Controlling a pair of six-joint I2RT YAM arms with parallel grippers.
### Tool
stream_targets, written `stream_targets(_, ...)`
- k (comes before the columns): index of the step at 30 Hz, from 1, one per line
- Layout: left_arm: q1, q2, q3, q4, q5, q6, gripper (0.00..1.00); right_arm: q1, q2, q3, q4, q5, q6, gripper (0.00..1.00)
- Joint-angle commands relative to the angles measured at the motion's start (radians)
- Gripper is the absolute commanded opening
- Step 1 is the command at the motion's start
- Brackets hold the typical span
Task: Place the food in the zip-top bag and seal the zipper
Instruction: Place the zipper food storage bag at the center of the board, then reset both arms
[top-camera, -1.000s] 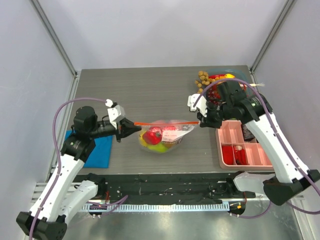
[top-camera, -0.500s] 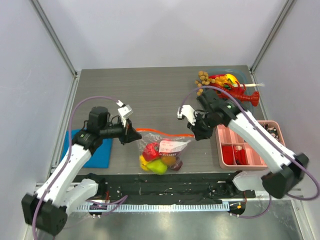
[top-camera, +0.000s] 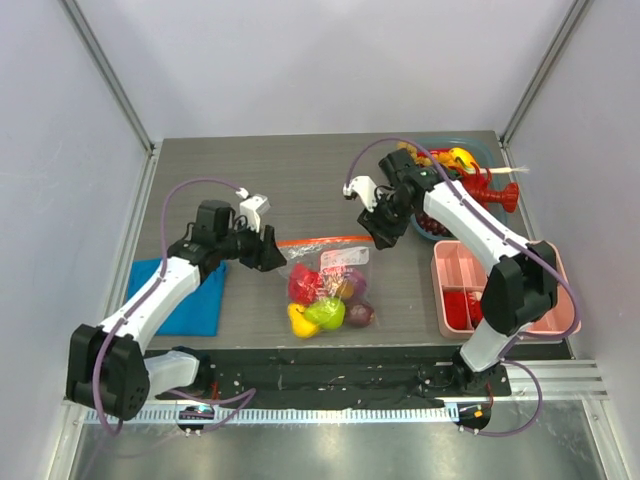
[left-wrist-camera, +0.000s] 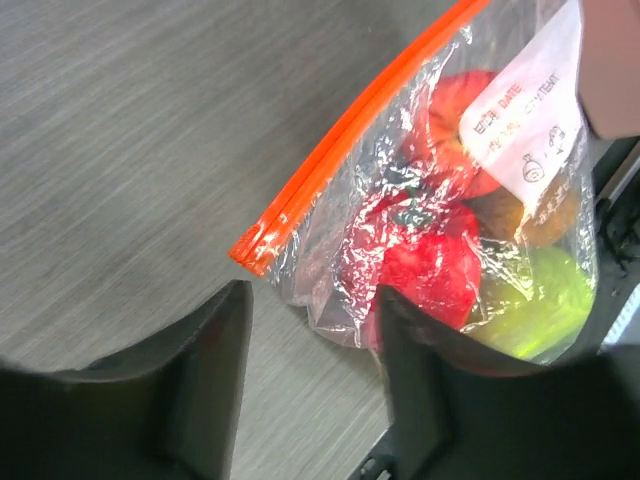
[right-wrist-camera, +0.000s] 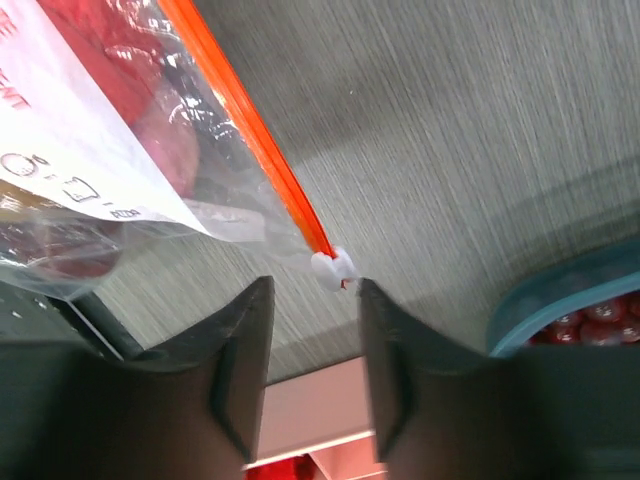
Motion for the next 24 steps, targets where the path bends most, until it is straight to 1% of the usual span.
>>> stream_targets(1,0.03,-0.065,0.075,-0.002,-0.003,-0.035,0.72,-0.035,-0.083,0.056,0.022,-0.031,0.101,0.58)
stream_targets(2,0.041,-0.079,0.098,-0.022,-0.004,-0.035,0.79,-0.044,-0.1,0.059,0.025,-0.036,0.121,0.67)
stream_targets(3,0.046,-0.11,0.115,-0.061,-0.012,-0.034,1.0,-0.061,-0.132,0.064,0.025,-0.051,0.138,0.73)
stream_targets(4,0.052,-0.124,0.129,-0.086,-0.018,-0.032,1.0,-0.076,-0.153,0.072,0.031,-0.06,0.158,0.77)
stream_targets(5,0.061,-0.139,0.162,-0.105,-0.027,-0.032,1.0,-0.11,-0.172,0.076,0.033,-0.066,0.188,0.85)
stream_targets(6,0.066,-0.156,0.182,-0.123,-0.036,-0.031,1.0,-0.125,-0.19,0.079,0.038,-0.071,0.205,0.87)
stream_targets(7,0.069,-0.156,0.207,-0.187,-0.068,-0.026,1.0,-0.138,-0.233,0.085,0.042,-0.085,0.221,0.88)
stream_targets(9,0.07,-0.118,0.317,-0.279,-0.098,0.003,1.0,-0.188,-0.27,0.086,0.048,-0.097,0.273,0.9)
stream_targets(10,0.07,-0.096,0.407,-0.372,-0.124,0.008,1.0,-0.21,-0.304,0.082,0.054,-0.115,0.291,0.91)
stream_targets(11,0.07,-0.072,0.452,-0.426,-0.139,0.012,1.0,-0.23,-0.321,0.075,0.061,-0.122,0.335,0.91)
stream_targets(13,0.072,-0.002,0.555,-0.526,-0.185,0.0,1.0,-0.309,-0.373,0.03,0.093,-0.152,0.389,0.92)
stream_targets(14,0.072,0.019,0.584,-0.551,-0.196,-0.007,1.0,-0.338,-0.39,0.011,0.105,-0.168,0.412,0.93)
stream_targets(15,0.07,0.031,0.604,-0.568,-0.21,-0.021,1.0,-0.399,-0.405,-0.038,0.117,-0.178,0.469,0.93)
stream_targets(17,0.072,0.039,0.602,-0.571,-0.256,-0.031,1.0,-0.435,-0.455,-0.091,0.147,-0.209,0.512,0.95)
stream_targets(18,0.072,0.034,0.586,-0.559,-0.279,-0.034,1.0,-0.469,-0.475,-0.15,0.156,-0.214,0.55,0.95)
stream_targets(20,0.07,0.028,0.537,-0.554,-0.322,-0.04,1.0,-0.513,-0.534,-0.209,0.183,-0.241,0.58,0.95)
stream_targets(21,0.072,0.028,0.525,-0.559,-0.323,-0.043,1.0,-0.524,-0.552,-0.262,0.191,-0.251,0.6,0.95)
stream_targets(24,0.072,0.008,0.479,-0.553,-0.314,-0.055,1.0,-0.552,-0.618,-0.341,0.209,-0.272,0.617,0.96)
